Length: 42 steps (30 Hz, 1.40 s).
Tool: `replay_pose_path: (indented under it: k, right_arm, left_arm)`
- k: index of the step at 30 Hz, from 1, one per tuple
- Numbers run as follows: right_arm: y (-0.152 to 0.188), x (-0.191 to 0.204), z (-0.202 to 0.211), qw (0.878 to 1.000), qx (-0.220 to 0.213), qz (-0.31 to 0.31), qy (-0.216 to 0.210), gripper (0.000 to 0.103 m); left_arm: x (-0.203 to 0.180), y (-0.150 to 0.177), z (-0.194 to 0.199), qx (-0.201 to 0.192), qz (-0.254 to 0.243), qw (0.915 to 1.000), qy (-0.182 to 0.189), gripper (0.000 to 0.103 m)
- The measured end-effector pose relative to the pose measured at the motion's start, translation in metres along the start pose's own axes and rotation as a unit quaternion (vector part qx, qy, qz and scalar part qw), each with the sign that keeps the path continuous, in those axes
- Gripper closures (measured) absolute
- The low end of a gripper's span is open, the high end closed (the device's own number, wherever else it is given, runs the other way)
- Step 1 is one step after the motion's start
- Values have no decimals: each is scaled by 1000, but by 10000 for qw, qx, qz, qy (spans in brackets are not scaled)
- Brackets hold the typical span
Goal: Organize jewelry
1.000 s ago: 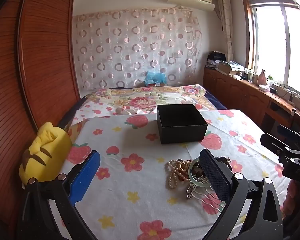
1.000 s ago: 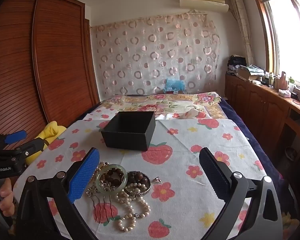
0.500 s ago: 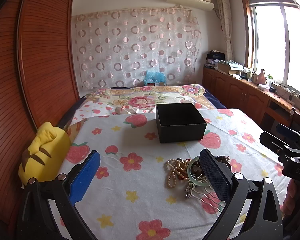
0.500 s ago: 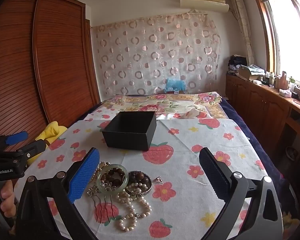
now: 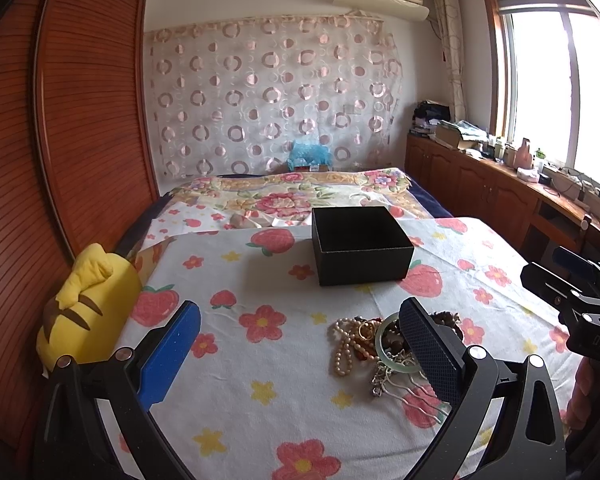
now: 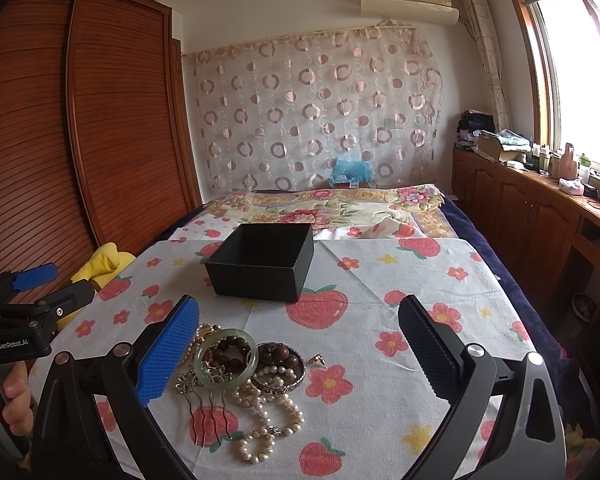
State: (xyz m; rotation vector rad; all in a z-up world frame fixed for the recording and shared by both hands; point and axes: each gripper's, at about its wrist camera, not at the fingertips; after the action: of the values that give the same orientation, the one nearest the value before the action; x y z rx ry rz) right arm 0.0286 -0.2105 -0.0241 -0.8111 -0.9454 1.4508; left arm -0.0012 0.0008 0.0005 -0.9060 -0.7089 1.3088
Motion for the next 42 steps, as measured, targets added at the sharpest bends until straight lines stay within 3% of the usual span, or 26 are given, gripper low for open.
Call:
replay_pose_path:
  k: [42]
  right_arm:
    - [3, 3, -2, 10000, -1, -4, -17, 2]
  left_arm:
    - [-1, -4, 3, 9, -6, 10000, 36, 6]
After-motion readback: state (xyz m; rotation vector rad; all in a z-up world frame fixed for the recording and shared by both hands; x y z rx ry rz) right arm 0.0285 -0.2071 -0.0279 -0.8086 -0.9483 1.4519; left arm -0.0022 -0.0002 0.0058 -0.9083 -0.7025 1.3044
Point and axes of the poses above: each gripper's, at about its wrist camera, not at the fingertips, and z roughly against the way its jaws point, x to its left, y to its underside, and after that the axes turned 9 degrees about y, right-handed
